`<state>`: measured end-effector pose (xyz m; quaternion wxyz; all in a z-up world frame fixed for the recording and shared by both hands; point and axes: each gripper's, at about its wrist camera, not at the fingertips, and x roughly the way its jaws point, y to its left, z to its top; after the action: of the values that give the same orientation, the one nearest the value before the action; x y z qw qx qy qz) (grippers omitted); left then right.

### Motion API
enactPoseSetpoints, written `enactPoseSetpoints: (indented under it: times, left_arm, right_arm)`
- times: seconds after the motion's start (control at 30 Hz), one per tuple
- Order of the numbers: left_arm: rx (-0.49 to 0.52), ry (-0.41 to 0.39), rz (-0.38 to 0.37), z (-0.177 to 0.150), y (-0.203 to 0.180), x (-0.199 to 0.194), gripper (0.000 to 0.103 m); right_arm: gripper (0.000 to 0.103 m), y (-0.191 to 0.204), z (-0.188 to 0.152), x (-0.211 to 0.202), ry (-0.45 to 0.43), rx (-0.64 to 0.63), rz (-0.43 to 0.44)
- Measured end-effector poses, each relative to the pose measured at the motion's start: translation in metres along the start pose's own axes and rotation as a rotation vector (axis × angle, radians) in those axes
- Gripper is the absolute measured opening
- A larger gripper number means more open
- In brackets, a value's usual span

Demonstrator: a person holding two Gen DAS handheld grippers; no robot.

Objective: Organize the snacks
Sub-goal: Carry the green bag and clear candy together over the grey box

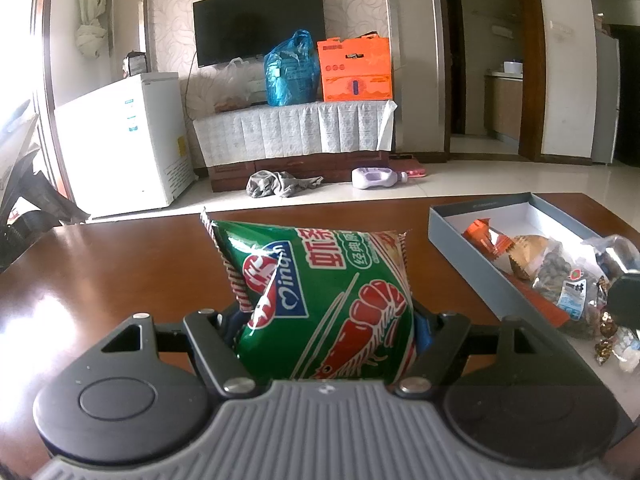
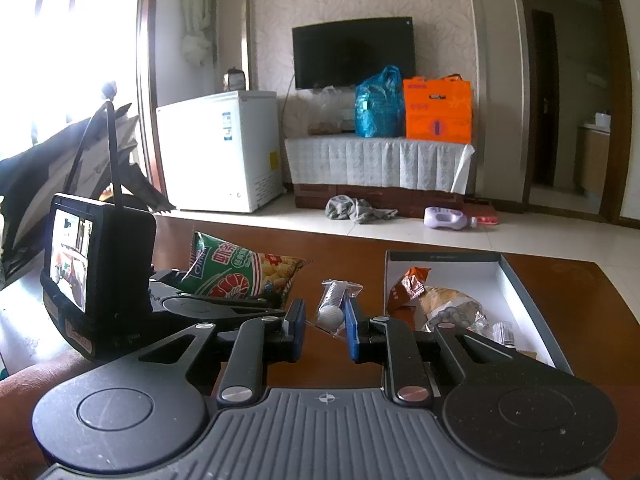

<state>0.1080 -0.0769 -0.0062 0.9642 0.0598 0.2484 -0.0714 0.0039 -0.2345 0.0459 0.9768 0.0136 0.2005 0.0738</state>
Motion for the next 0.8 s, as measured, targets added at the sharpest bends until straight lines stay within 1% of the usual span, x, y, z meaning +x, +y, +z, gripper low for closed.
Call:
enactPoseSetpoints:
  times: [0.3, 0.43, 0.8]
  left_arm:
    - [0.018, -0.017, -0.011, 0.007, -0.015, 0.003, 0.074]
    - [0.028, -0.029, -0.015, 0.009, -0.018, 0.002, 0.074]
    - [0.030, -0.027, -0.021, 0.008, -0.019, 0.002, 0.074]
  right_arm:
    - [0.022, 0.002, -0.001, 0.002, -0.003, 0.005, -0.008]
    - [0.022, 0.002, -0.001, 0.001, -0.006, 0.008, -0.014]
    - [0.022, 0.007, -0.003, 0.001, -0.009, 0.007, -0.018]
